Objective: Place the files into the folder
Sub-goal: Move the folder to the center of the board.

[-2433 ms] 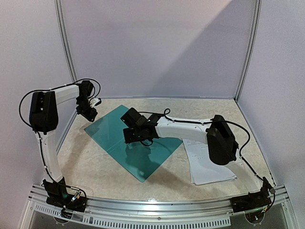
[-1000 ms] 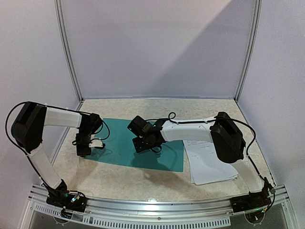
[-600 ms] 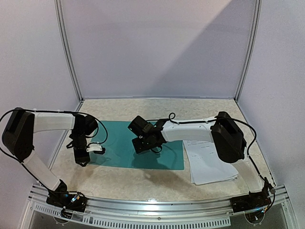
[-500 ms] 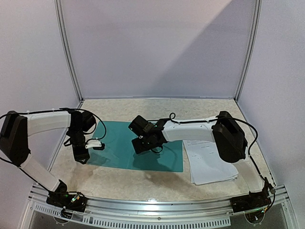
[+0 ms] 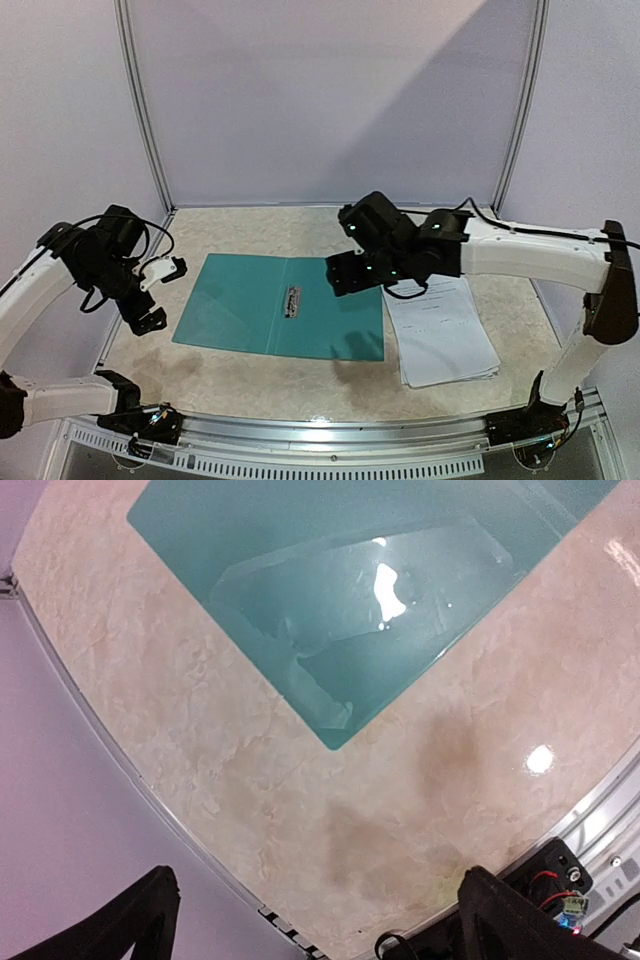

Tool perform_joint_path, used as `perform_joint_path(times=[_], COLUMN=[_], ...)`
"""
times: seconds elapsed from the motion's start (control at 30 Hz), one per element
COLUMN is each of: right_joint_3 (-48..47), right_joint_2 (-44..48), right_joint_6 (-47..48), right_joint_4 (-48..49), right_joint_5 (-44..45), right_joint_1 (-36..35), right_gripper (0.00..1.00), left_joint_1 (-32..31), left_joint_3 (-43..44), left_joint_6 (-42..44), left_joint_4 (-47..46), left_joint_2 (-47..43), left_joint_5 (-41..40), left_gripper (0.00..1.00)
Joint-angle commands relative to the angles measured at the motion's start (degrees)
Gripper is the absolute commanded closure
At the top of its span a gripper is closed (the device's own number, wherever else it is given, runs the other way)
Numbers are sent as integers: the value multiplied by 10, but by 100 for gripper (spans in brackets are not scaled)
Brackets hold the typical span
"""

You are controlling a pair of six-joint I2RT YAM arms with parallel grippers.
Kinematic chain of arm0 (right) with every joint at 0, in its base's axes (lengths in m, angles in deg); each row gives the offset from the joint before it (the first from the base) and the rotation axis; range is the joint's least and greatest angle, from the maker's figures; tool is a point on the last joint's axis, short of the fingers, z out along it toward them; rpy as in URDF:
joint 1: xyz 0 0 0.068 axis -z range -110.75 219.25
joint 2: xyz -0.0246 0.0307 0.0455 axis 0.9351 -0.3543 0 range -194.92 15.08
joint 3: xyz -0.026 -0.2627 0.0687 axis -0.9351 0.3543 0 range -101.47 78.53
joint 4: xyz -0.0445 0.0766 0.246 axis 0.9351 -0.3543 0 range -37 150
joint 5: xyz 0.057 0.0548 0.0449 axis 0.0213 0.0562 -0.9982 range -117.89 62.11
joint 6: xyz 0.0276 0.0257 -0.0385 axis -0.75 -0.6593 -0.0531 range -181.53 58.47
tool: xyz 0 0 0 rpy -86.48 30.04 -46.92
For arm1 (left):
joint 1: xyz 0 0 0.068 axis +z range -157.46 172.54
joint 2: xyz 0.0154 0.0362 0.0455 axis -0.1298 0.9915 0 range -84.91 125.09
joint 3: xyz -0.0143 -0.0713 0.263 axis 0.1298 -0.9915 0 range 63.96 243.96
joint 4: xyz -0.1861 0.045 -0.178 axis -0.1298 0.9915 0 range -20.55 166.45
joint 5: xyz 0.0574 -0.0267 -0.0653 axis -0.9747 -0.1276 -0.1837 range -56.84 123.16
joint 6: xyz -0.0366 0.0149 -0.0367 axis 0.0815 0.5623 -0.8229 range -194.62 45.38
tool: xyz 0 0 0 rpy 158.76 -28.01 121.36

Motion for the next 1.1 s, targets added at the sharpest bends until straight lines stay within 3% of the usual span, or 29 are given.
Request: perform_joint_path(times=[0.0,0.13,0.4,0.73,1.07], right_joint_3=[69,89,99,39,71], right_joint_2=[34,42,4,-126,-187], right_joint_6=[-34,-40,-4,18,-2], right_joint_4=[-138,-169,-124,-152,-116], right_joint_5=[50,49,-11,27,3], right_joint_1=[33,51,87,106,110], right_gripper=[13,13,17,33,50], left_joint_1=[5,5,6,12,12], left_joint_3=[-25,-13,10,5,-5], left_joint_6=[-32,-44,-63,-60,-62], left_joint_4=[7,5,6,8,-3], left_joint_2=[-51,-63,-47,-79,-72], left_joint_5=[-26,-43,-33,14,48], left_gripper=[0,0,0,0,0])
